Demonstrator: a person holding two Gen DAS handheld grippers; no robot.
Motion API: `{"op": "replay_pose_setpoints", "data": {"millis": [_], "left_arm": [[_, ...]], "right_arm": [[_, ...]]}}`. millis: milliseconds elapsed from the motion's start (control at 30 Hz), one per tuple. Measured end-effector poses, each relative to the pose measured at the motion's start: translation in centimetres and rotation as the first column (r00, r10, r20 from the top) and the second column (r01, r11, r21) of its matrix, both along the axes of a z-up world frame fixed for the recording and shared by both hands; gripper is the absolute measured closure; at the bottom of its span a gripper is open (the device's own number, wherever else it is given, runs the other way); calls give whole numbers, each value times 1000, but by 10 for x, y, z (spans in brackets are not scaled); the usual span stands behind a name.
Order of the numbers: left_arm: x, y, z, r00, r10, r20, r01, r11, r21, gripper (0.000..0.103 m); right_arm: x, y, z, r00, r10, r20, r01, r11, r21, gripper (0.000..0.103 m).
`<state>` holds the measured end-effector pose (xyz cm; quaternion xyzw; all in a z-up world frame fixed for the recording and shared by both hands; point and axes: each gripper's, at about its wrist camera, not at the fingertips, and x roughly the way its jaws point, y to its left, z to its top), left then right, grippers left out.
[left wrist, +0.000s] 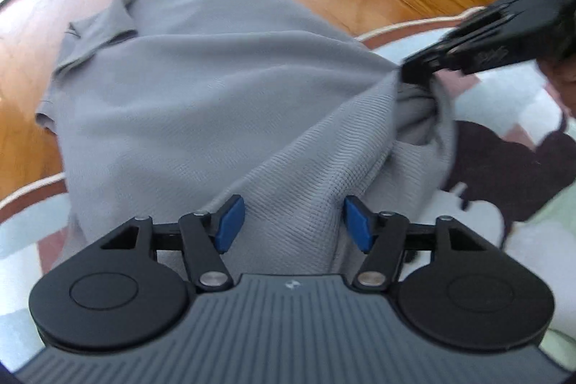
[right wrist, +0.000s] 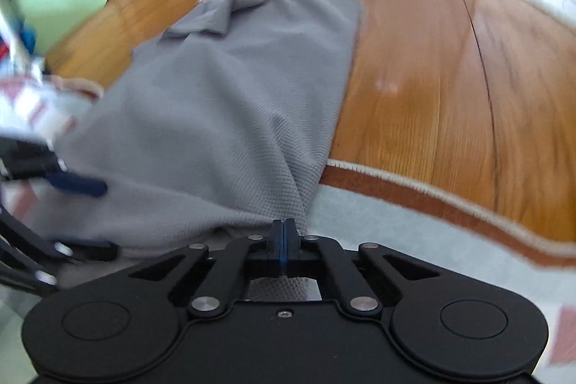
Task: Fold clothes
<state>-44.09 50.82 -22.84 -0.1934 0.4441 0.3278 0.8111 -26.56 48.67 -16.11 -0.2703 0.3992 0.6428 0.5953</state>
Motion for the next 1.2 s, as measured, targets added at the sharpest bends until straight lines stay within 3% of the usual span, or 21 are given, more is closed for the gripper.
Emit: {"op": "replay_pose_setpoints", "data": {"millis": [33,67,133,233,300,400,567,633,700,733,800,900,967,1100,1200], "left_arm": [[-2,1,2,1000,14,4,-14,1000,9,70],[-4,2,4,1000,29,8,-29,999,17,79],[-9,10,6,997,69,40,-68,998,-6,83],[-14,19,4,992,107,74,-103,993,-53,83],[-15,28,2,986,133,102,-124,988,-87,82],[-22,40,0,969,192,154,-168,973,-155,82],[-32,45,-3,946,250,206,-202,953,-227,81],[-31,44,-3,949,244,202,-198,955,-220,80],[-29,42,-3,951,236,198,-194,958,-211,80],[-29,41,-2,952,235,196,-194,959,-208,80],[-28,40,-2,953,232,193,-193,960,-202,80],[-26,38,-1,955,228,188,-191,962,-192,80],[-26,38,-1,956,227,186,-192,963,-189,80],[-25,37,-1,961,211,177,-182,969,-167,80],[-22,33,0,966,197,164,-175,974,-143,80]], "right_arm": [[5,-1,2,999,-23,-35,23,1000,-5,103],[9,-4,5,997,-43,-62,43,999,-5,103],[10,-15,15,996,-47,-76,48,999,12,103],[-5,-30,26,999,52,13,-53,998,42,100],[-26,-41,30,982,164,89,-168,985,37,100],[-52,-47,31,946,296,130,-301,953,24,100],[-88,-40,10,829,365,425,-388,921,-35,92],[-93,-35,-7,773,389,502,-400,912,-90,92],[-99,-36,-26,696,415,586,-427,895,-127,92],[-99,-38,-29,683,415,601,-440,891,-114,92],[-99,-39,-28,684,407,605,-441,892,-102,92],[-92,-35,-17,735,371,567,-392,916,-91,91],[-92,-35,-15,739,359,570,-370,924,-102,91],[-104,-38,-21,671,398,626,-385,908,-164,89],[-114,-35,-21,650,395,649,-350,914,-206,88]]}}
